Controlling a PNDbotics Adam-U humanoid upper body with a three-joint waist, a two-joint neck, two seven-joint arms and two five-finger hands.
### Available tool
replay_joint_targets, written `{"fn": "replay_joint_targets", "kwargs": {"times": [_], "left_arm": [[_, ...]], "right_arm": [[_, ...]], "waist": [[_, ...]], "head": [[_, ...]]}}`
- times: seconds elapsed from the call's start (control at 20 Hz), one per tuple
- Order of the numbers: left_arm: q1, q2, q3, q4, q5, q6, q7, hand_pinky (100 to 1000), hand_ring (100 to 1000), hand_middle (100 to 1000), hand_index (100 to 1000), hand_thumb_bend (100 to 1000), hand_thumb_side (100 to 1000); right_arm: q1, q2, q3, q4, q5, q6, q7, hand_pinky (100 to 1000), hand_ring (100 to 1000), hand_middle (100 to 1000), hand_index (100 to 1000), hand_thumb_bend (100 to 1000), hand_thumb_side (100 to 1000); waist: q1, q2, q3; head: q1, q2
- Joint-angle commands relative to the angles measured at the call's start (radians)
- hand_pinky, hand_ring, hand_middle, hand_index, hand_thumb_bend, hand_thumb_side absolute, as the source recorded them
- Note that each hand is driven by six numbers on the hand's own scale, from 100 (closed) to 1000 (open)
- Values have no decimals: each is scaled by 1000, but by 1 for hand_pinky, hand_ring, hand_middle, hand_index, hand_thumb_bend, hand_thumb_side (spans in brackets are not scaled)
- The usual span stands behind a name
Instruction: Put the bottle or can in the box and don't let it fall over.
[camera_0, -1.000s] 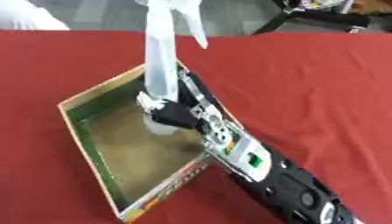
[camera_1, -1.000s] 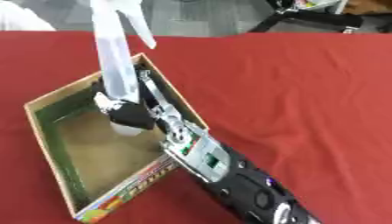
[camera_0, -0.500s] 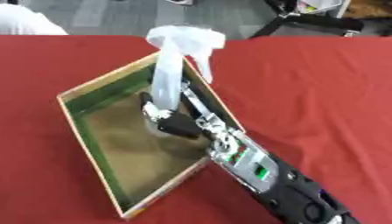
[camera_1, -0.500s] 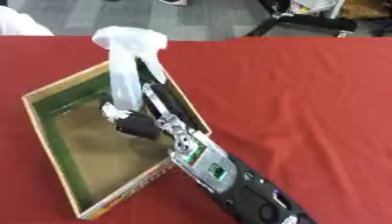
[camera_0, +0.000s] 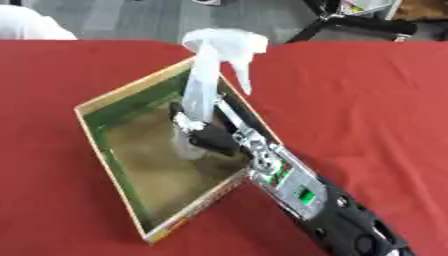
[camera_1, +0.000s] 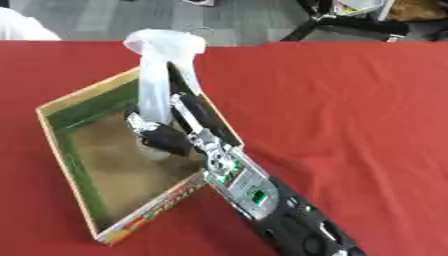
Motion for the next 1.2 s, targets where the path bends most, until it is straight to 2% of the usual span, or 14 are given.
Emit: {"fn": "replay_joint_targets", "kwargs": {"times": [0.05,0.2,0.35,0.6,1.2], "left_arm": [[-2,20,4,-9,-1,-1,-6,719,1000,959,725,226,954],[-1,20,3,-7,-2,-1,-9,720,1000,959,725,225,954],[0,20,3,-7,-1,-1,-10,720,1000,959,725,225,954],[0,21,3,-8,-1,-2,-11,720,1000,959,724,225,953],[12,27,8,-17,1,-3,-6,719,1000,960,723,224,949]], "right_arm": [[-22,-27,-24,-73,-16,36,15,1000,921,823,963,100,608],[-28,-38,-35,-109,-35,68,35,1000,924,833,972,100,455],[-32,-45,-40,-133,-54,98,67,1000,929,845,975,100,100],[-36,-47,-43,-147,-70,162,124,1000,923,843,973,100,100],[-2,-51,-46,-161,-100,199,149,1000,922,841,975,100,100]], "waist": [[7,-21,-1],[8,-22,-1],[10,-22,0],[11,-21,-1],[15,-31,-21]], "head": [[1,3],[1,4],[0,4],[-3,7],[0,21]]}}
